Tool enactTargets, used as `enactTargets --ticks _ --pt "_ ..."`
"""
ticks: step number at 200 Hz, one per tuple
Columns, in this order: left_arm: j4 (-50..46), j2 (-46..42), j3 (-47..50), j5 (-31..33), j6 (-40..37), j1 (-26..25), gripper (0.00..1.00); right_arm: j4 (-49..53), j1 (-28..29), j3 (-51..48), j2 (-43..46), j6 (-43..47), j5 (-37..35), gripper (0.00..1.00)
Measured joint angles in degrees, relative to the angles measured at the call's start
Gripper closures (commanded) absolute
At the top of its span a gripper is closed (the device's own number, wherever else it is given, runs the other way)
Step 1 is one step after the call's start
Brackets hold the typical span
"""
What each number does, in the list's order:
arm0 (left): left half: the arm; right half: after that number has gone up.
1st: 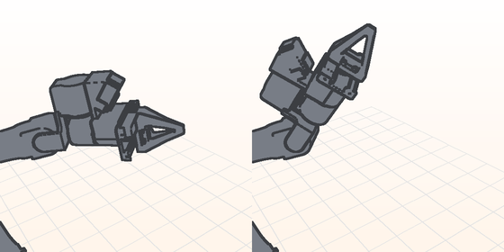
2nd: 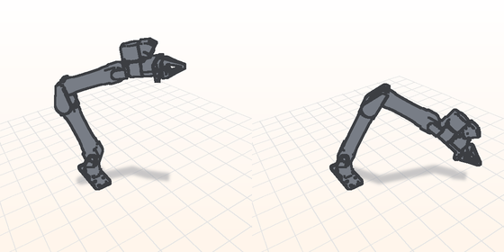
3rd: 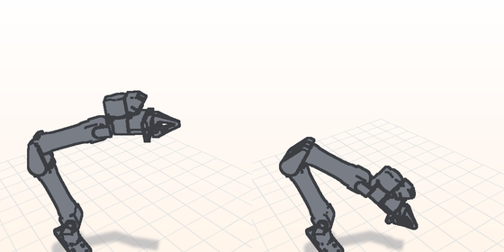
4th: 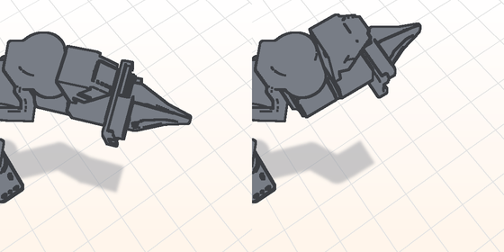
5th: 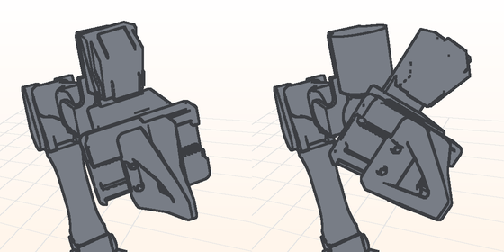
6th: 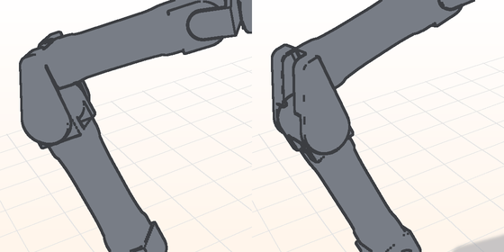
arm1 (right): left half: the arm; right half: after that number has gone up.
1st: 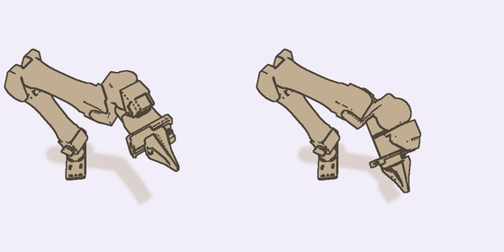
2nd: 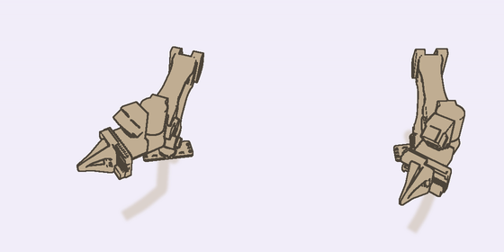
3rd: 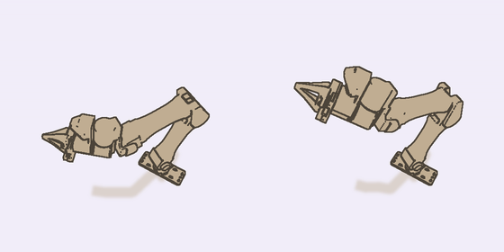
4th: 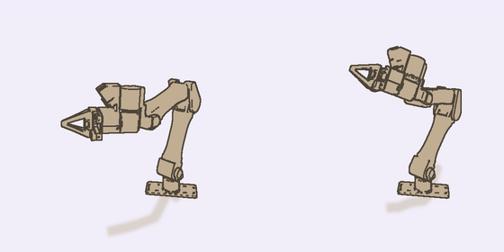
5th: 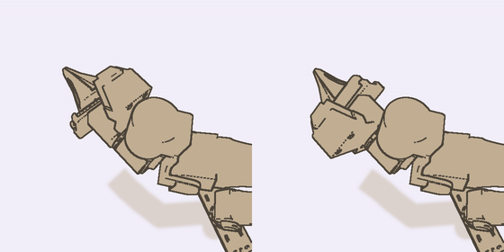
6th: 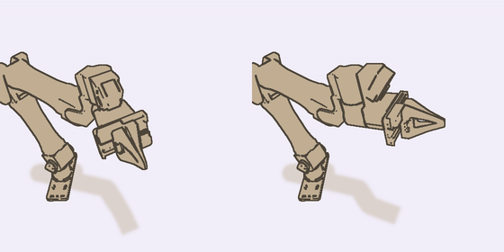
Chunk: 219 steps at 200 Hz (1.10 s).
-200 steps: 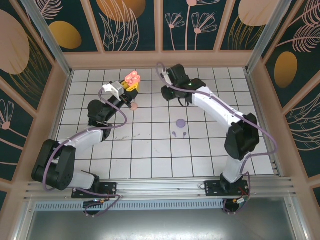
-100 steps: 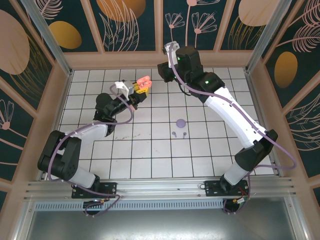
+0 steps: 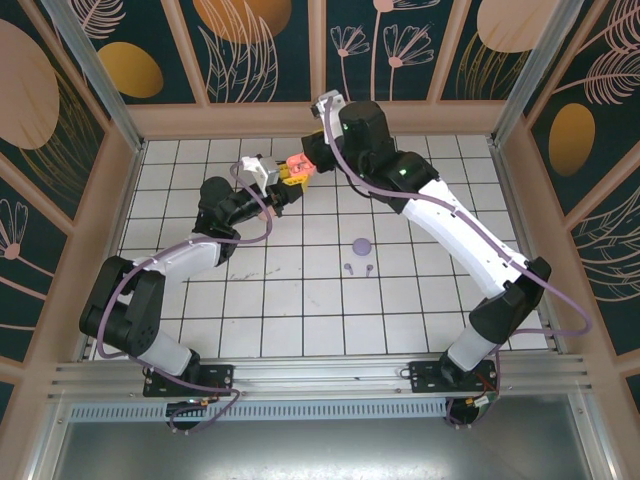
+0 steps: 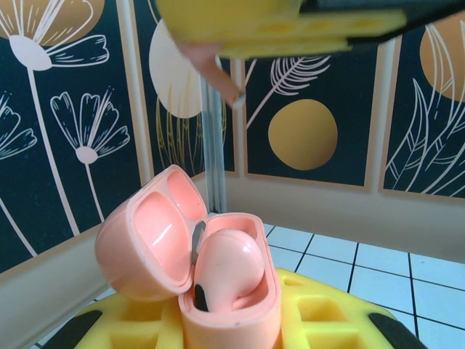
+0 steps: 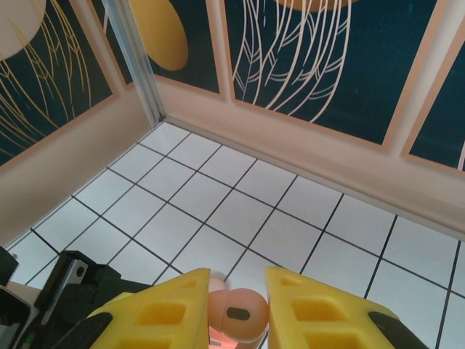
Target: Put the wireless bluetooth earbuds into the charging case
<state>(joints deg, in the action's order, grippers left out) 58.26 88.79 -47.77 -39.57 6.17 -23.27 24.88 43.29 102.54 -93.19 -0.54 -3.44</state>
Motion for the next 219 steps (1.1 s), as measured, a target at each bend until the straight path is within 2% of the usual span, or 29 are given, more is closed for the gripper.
enactTargets --ticks 48,219 --pt "0.02 0.0 0.0 -0.48 0.57 0.0 1.0 -2.43 0.33 -4.92 0.0 -0.02 0.0 0.77" --pt "0.2 0.0 0.0 -0.46 2.38 0.0 1.0 -5.62 0.33 -7.76 0.02 -0.26 -0.22 0.78"
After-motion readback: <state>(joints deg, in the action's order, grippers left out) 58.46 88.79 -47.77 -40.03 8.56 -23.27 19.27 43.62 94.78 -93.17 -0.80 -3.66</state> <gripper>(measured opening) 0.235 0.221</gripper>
